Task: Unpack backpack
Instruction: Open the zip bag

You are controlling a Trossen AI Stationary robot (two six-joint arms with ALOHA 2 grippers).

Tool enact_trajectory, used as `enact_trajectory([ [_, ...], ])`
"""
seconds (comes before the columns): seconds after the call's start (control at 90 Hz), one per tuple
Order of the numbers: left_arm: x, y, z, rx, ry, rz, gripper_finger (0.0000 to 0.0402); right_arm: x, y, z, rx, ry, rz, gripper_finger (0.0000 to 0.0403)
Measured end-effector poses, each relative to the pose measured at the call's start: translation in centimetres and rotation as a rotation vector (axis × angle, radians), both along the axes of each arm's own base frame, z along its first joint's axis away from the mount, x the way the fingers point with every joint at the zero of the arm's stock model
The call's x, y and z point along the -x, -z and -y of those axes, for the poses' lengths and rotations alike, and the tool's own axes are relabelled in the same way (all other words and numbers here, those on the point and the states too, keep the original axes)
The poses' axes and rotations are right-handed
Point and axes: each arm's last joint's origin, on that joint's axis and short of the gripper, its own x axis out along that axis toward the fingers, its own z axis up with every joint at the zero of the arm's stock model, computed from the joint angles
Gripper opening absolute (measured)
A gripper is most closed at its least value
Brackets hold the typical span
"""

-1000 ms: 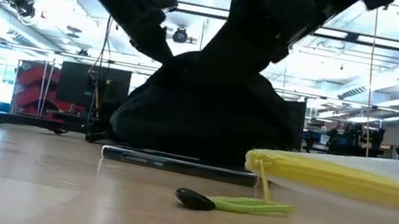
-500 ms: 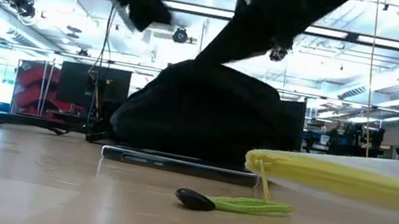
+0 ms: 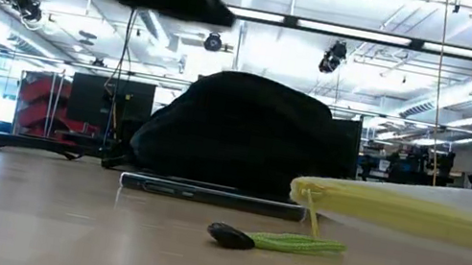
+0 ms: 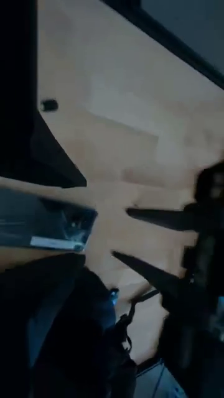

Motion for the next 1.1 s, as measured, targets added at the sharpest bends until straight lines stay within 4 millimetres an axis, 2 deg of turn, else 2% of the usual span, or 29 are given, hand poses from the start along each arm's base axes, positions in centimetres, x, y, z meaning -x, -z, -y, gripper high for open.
enact_trajectory([
  [0.167,-2.0,4.0,0.9,-0.127,0.048,-0.004,0.0137,1.1,1.3,-0.2,-0.063,0.079,-0.104,0.012],
  [0.344,-4.2,6.1,1.8,-0.211,0.079,-0.035,0.0137,3.0,3.0,1.2,-0.171,0.268,-0.346,0.0081],
  [0.5,-5.7,6.3,2.4,-0.239,0.086,-0.053,0.0137,4.5,3.8,2.6,-0.297,0.453,-0.591,0.0039],
  [0.644,-6.2,5.8,2.4,-0.242,0.083,-0.059,0.0137,5.3,4.0,2.5,-0.381,0.486,-0.736,0.0006],
  [0.867,-6.3,6.0,2.2,-0.256,0.08,-0.11,0.0137,6.8,4.0,2.0,-0.434,0.563,-0.894,0.0012],
  [1.1,-6.3,6.1,2.1,-0.237,0.067,-0.126,0.0137,9.2,3.8,2.1,-0.368,0.805,-0.994,0.0005],
])
